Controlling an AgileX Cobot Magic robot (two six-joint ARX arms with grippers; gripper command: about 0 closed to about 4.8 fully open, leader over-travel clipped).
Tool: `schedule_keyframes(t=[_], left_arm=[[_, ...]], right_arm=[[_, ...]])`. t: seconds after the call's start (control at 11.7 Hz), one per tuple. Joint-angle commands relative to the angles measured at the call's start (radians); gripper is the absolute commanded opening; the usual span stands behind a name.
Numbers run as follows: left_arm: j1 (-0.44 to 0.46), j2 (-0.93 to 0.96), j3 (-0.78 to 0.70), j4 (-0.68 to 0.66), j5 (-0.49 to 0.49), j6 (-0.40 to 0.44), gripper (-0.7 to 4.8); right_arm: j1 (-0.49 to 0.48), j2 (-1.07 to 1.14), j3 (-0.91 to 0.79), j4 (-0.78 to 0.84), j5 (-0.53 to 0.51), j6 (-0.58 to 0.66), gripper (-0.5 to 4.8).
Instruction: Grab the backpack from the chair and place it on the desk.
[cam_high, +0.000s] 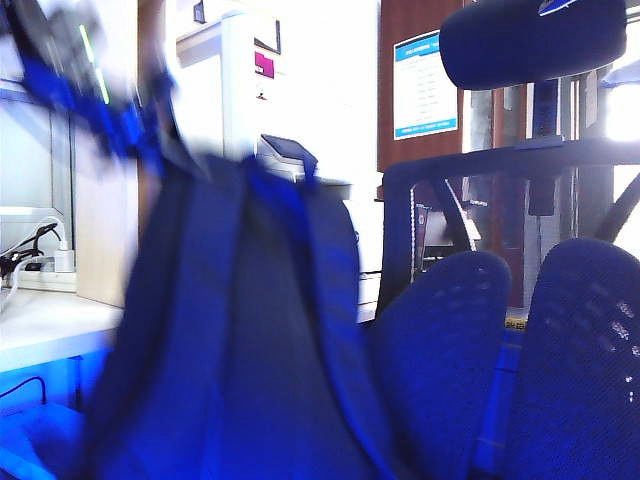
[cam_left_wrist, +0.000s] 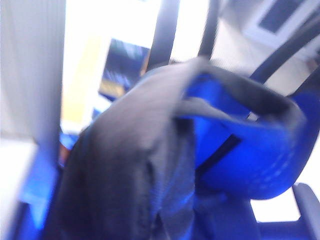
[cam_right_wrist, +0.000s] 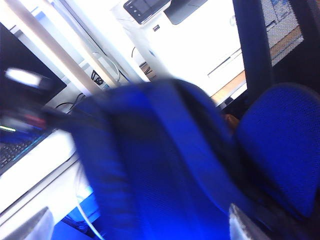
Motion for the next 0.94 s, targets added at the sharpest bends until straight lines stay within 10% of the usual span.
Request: schedule_keyframes(t=[0.09, 0.6, 0.94], left_arm=[[0.011, -0.267, 0.032, 0.185, -0.101, 0.005, -0.06], [0.012, -0.599, 0.032, 0.144, -0.416, 0.134, -0.06], [0.013, -0.724, 0.046, 0.15, -0.741, 0.445, -0.06]], right_arm=[[0.0, -0.003, 0.006, 0.01, -0.035, -0.033, 4.79], [0.035, -0.023, 0.008, 0.035, -0.235, -0.021, 4.79], [0.076, -0.03, 0.009, 0.089, -0.34, -0.016, 4.79]])
